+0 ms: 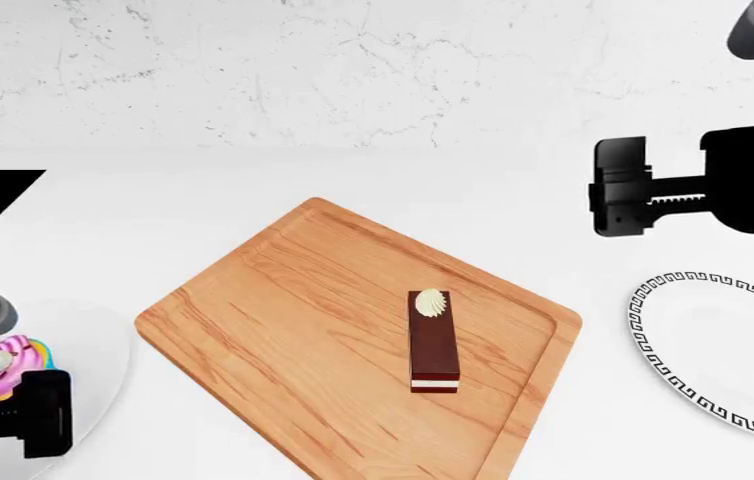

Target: Move the dessert items from the plate to the tray.

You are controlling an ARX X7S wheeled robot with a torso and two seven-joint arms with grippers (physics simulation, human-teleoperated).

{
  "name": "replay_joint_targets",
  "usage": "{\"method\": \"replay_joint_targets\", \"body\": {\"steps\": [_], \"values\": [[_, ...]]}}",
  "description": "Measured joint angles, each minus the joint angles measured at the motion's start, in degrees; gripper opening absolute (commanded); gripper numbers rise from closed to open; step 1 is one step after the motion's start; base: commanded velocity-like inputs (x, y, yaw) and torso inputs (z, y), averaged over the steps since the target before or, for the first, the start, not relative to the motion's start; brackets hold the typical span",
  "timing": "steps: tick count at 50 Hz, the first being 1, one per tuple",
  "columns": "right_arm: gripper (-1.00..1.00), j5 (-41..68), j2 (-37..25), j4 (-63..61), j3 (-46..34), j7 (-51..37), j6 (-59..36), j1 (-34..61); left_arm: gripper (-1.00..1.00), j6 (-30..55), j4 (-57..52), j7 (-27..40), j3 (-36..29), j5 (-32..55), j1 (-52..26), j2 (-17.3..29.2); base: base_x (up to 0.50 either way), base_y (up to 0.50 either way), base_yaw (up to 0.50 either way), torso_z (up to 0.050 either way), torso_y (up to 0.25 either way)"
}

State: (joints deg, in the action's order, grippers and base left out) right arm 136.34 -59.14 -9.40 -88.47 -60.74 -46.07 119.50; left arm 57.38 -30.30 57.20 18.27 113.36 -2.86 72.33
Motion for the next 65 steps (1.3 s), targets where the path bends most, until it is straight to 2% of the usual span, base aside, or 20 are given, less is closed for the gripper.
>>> {"method": "replay_joint_targets", "body": {"steps": [1,2,25,31,39,41,45,49,53,58,65], "values": [[1.00,0.01,-0.03,-0.02,0.03,-0.03,-0.02,-0.01,1.00,-0.06,0.04,-0.02,-0.29,-0.09,-0.18,0.01,0.00,0.00,0.00,0.000,0.000],[1.00,0.02,-0.05,-0.03,0.05,-0.07,-0.04,-0.03,-1.00,-0.09,0.09,-0.02,-0.51,-0.29,-0.47,0.05,0.00,0.00,0.00,0.000,0.000],[1.00,0.07,-0.65,-0.27,0.44,-0.41,-0.16,-0.78,-1.00,0.43,-0.33,0.90,2.38,1.77,-0.03,1.58,0.00,0.00,0.00,0.000,0.000],[1.00,0.07,-0.85,-0.38,0.57,-0.44,-0.14,-1.00,-1.00,0.04,-0.78,1.77,3.71,4.35,-0.91,4.07,0.00,0.00,0.00,0.000,0.000],[1.00,0.26,-1.30,-0.69,0.82,-0.67,-0.17,-1.11,-1.00,-4.00,-2.26,1.30,3.67,8.02,-2.69,10.70,0.00,0.00,0.00,0.000,0.000],[1.00,0.35,-1.45,-0.80,0.90,-0.75,-0.18,-1.11,-1.00,-3.84,-2.03,1.73,3.06,9.57,-4.54,11.17,0.00,0.00,0.00,0.000,0.000],[1.00,0.56,-1.82,-1.09,1.08,-0.95,-0.19,-1.09,-1.00,0.27,0.55,6.90,-6.56,12.74,-15.85,6.09,0.00,0.00,0.00,0.000,0.000],[1.00,0.79,-2.24,-1.47,1.23,-1.15,-0.13,-1.09,-1.00,4.01,3.56,11.24,-21.44,15.47,-33.44,-0.18,0.00,0.00,0.00,0.000,0.000],[1.00,0.94,-2.60,-1.84,1.38,-1.28,0.05,-1.23,-1.00,7.11,6.39,12.78,-31.76,15.89,-48.86,-6.48,0.00,0.00,0.00,0.003,0.000],[1.00,0.90,-2.92,-2.28,1.51,-1.28,0.41,-1.63,-1.00,10.36,9.61,11.73,-39.73,13.60,-60.86,-13.61,0.00,0.00,0.00,0.000,0.002],[1.00,0.64,-3.32,-2.55,1.61,-1.07,0.72,-2.26,-1.00,13.30,13.50,9.84,-46.20,10.21,-71.21,-20.90,0.00,0.00,0.00,0.000,0.000]]}}
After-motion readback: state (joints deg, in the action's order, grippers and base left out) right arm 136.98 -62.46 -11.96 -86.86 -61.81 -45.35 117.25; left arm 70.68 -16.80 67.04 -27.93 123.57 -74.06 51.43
